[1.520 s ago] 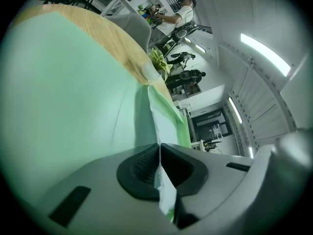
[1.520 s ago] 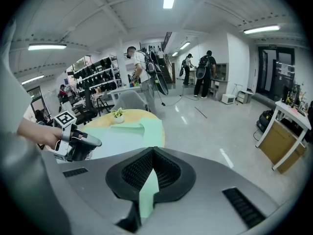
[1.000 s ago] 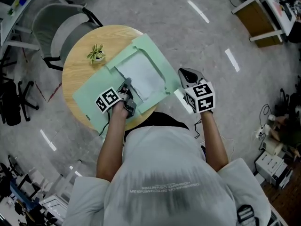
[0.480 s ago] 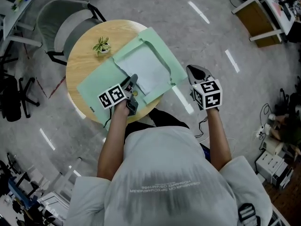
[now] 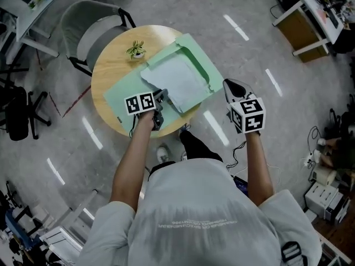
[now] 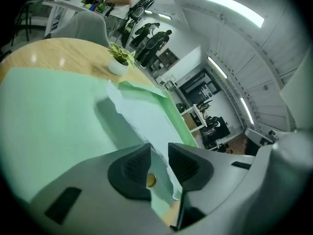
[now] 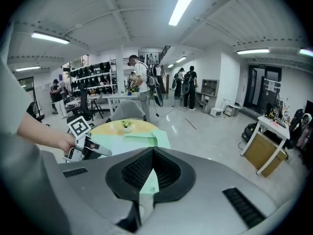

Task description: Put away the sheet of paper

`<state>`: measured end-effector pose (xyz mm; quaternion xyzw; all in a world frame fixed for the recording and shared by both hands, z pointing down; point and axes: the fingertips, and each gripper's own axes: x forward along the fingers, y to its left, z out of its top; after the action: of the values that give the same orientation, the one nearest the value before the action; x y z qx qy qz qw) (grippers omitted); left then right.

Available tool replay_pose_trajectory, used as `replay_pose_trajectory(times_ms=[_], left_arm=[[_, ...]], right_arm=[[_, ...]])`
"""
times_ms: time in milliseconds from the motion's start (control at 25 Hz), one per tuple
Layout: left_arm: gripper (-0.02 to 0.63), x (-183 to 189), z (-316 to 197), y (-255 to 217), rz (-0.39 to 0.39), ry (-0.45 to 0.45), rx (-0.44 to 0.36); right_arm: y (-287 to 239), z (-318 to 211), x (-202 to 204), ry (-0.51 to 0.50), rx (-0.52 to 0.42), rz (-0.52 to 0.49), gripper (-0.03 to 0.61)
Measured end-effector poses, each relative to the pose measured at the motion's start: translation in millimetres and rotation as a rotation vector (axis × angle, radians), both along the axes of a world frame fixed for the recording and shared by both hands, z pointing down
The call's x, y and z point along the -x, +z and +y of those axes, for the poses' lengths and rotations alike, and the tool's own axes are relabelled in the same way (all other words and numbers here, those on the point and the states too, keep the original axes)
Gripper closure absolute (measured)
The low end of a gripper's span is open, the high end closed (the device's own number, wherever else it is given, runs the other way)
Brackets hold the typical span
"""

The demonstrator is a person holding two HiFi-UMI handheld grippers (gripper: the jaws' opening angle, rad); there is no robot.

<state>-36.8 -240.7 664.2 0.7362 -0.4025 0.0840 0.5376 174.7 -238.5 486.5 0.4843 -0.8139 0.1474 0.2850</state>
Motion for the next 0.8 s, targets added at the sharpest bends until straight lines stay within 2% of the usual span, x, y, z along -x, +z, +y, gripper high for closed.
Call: replay_pose_trajectory(times_ms=[120, 200, 520, 800], left_arm=[[0.548, -3, -8, 3, -0.029, -0.007, -0.006], [0.569, -8, -12, 7, -0.045, -0.003, -0.001], [0.578, -25, -30, 10, -0.050, 0.000, 0.023], [0.577, -47, -48, 12, -0.038, 0.034, 0.026]], right_arm=[[-3, 23, -1, -0.003, 0.006, 0.002, 0.555], [-1, 32, -9, 0.006, 0.013, 0.017, 0.555], [4, 29, -38, 0.050, 0.024, 0.014, 0.555], [11, 12, -47, 0.056, 0.035, 0.002, 0.556]])
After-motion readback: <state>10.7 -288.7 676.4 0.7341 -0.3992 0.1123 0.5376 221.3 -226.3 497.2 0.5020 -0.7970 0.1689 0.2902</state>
